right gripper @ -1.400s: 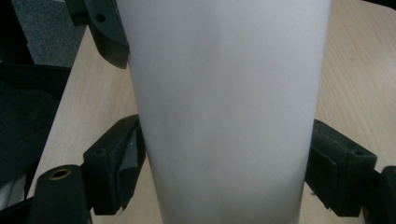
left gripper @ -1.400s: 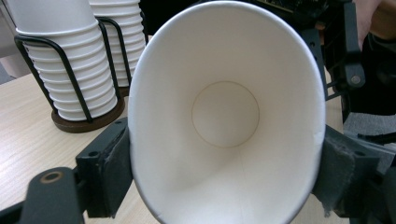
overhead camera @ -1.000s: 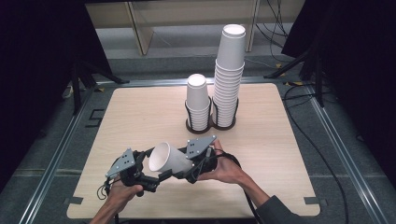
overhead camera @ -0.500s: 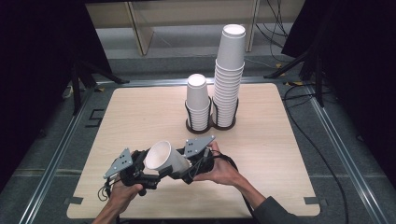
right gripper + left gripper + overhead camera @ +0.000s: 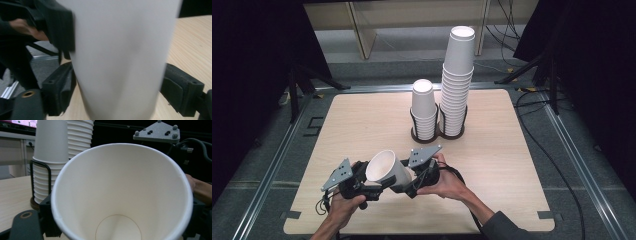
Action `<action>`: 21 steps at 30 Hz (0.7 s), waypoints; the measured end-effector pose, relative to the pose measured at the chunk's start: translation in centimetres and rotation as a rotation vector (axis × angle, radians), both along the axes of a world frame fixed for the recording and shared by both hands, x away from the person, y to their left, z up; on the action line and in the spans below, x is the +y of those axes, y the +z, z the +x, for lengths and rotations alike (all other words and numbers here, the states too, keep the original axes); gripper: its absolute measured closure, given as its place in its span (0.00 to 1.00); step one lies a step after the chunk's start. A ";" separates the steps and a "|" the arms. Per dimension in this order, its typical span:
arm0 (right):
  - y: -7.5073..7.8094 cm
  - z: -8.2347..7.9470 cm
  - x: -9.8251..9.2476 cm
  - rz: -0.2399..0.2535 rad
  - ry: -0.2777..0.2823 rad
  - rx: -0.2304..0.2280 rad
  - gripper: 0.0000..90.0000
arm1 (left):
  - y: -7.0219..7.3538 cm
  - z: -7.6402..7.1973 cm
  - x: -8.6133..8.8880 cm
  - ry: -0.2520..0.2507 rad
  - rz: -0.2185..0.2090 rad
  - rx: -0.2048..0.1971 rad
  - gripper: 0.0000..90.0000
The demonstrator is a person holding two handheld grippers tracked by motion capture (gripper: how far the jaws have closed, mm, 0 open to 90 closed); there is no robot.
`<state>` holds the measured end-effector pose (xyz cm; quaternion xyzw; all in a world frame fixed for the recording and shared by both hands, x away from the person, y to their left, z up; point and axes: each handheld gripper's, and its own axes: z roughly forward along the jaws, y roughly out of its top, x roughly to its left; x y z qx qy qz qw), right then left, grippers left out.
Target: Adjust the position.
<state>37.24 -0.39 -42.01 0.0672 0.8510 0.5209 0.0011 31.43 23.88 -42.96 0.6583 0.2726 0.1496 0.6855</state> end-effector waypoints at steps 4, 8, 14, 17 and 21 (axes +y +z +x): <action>-0.2 0.4 -1.5 -0.028 -0.071 -0.018 0.18 | 0.0 0.4 0.5 0.086 0.039 -0.002 0.19; -0.3 0.5 -3.3 -0.071 -0.160 -0.025 0.19 | -0.1 0.9 0.9 0.163 0.075 0.009 0.18; -0.3 0.3 -5.9 -0.098 -0.244 -0.042 0.20 | -0.1 2.2 1.3 0.251 0.116 0.013 0.18; -0.3 0.1 -6.9 -0.111 -0.277 -0.044 0.20 | -0.1 2.8 1.4 0.285 0.127 0.018 0.18; -0.6 0.1 -7.8 -0.121 -0.313 -0.052 0.20 | -0.2 3.6 1.5 0.319 0.159 0.028 0.18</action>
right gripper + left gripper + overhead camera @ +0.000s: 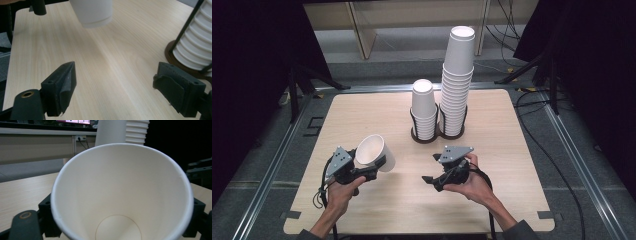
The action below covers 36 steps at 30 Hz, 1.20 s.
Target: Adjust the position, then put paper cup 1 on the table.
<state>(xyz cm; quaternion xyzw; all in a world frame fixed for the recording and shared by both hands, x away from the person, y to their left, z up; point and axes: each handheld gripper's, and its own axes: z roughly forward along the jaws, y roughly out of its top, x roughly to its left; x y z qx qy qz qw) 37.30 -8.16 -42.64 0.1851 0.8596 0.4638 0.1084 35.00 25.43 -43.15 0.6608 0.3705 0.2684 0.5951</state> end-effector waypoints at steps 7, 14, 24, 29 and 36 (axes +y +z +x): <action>-0.5 -0.4 -1.0 -0.027 -0.041 0.017 0.19 | 0.0 1.7 0.8 0.050 0.019 0.003 0.18; -1.0 -0.7 -1.8 -0.032 -0.056 0.029 0.19 | -0.4 2.8 1.5 0.083 0.041 0.032 0.18; -1.2 -1.0 -2.3 -0.044 -0.059 0.026 0.18 | -0.4 4.4 1.8 0.113 0.041 0.037 0.18; -1.4 -1.0 -2.3 -0.052 -0.061 0.025 0.18 | -1.2 5.5 2.0 0.128 0.052 0.060 0.17; -1.4 -1.0 -2.4 -0.047 -0.064 0.041 0.18 | -1.2 7.3 2.1 0.147 0.044 0.050 0.17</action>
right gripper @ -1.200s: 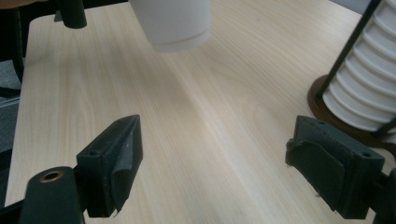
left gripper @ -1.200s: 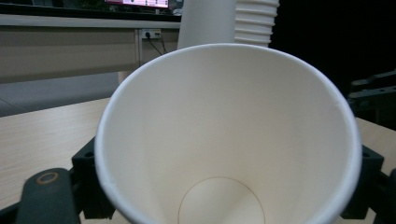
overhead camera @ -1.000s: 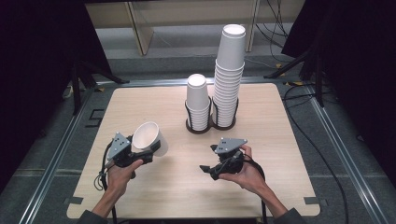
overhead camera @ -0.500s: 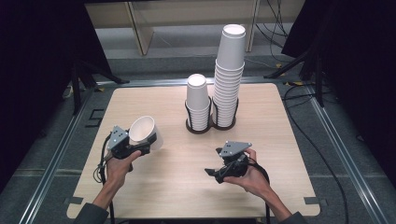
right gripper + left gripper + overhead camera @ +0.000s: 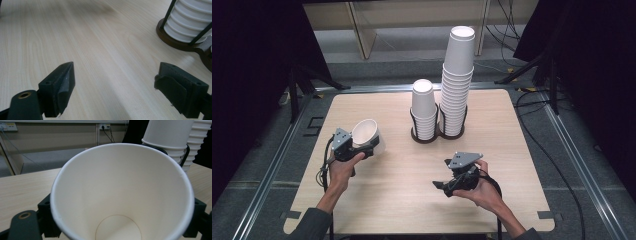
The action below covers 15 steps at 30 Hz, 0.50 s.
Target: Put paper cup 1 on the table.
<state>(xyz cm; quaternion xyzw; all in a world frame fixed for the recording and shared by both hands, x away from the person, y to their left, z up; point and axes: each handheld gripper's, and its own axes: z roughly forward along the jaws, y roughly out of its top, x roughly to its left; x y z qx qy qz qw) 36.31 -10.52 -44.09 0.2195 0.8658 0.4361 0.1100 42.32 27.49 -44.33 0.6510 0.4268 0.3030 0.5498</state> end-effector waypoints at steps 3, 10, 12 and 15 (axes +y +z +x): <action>0.0 0.1 -0.1 -0.006 0.001 -0.006 0.18 | -0.2 0.8 -0.1 0.016 0.016 0.013 0.17; 0.0 0.1 -0.1 -0.011 0.004 -0.003 0.18 | -0.7 2.8 0.3 0.058 0.052 0.028 0.17; 0.0 0.1 -0.1 -0.009 0.008 -0.004 0.18 | -0.9 3.2 0.5 0.070 0.063 0.033 0.17; -0.1 0.1 -0.1 -0.013 0.011 -0.003 0.18 | -1.2 3.8 0.7 0.087 0.082 0.036 0.17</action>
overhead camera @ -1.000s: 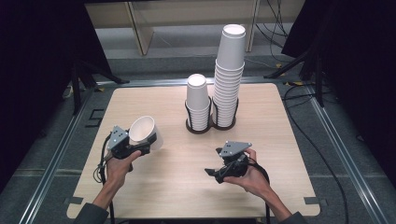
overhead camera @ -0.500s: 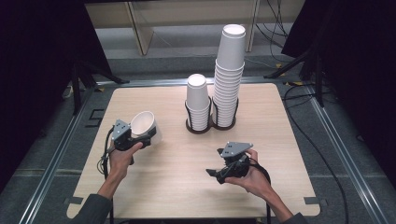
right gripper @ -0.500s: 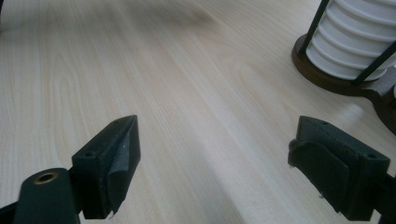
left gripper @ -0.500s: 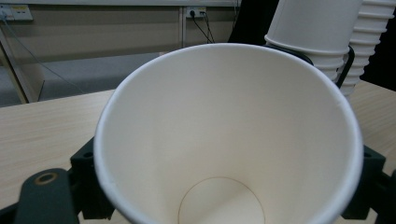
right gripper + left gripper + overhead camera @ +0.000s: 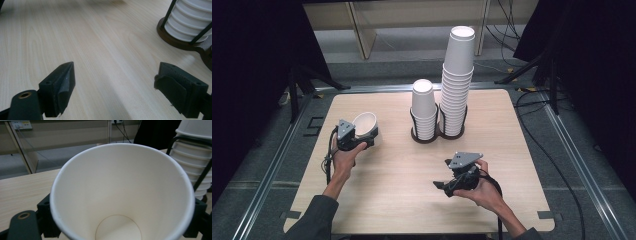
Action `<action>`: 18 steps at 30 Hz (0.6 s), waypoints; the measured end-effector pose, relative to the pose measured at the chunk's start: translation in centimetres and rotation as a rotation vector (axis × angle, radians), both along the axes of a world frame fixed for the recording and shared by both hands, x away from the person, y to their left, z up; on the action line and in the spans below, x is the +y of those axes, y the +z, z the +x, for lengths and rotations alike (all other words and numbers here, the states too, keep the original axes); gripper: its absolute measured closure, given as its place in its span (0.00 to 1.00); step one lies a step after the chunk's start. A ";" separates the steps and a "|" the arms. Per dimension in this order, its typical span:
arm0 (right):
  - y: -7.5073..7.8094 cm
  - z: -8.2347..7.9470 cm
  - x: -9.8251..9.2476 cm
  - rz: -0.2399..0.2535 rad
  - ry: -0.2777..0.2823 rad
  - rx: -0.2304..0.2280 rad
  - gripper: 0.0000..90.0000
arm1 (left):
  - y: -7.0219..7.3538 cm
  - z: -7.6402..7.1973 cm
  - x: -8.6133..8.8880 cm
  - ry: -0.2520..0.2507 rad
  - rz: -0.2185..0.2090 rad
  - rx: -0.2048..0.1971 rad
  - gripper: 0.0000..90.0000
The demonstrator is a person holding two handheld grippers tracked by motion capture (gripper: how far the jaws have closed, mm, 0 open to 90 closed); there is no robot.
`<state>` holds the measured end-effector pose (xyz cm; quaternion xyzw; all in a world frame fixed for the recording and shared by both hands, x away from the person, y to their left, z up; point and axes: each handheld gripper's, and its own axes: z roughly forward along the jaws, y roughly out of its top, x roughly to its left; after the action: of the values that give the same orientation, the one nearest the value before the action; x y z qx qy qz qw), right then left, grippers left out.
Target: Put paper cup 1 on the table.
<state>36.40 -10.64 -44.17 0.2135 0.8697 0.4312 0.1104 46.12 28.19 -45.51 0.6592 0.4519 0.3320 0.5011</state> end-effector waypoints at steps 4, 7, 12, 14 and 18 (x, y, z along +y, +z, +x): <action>0.0 0.0 0.0 -0.008 0.004 -0.011 0.18 | -0.3 0.6 0.0 0.015 0.002 0.000 0.16; -0.1 0.0 0.1 -0.008 0.001 0.001 0.18 | -0.6 1.0 -0.1 0.023 0.010 0.006 0.16; 0.0 -0.1 0.0 -0.005 0.003 0.002 0.18 | -1.5 1.6 -0.2 0.034 0.030 0.026 0.16; 0.0 0.0 0.0 -0.004 0.003 0.003 0.18 | -1.7 1.8 -0.3 0.033 0.035 0.026 0.16; 0.0 0.0 0.1 -0.003 0.005 0.004 0.18 | -1.9 2.0 -0.5 0.030 0.045 0.015 0.15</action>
<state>36.35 -10.58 -44.19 0.2118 0.8711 0.4298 0.1080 48.10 27.68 -47.39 0.6658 0.4577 0.3446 0.4780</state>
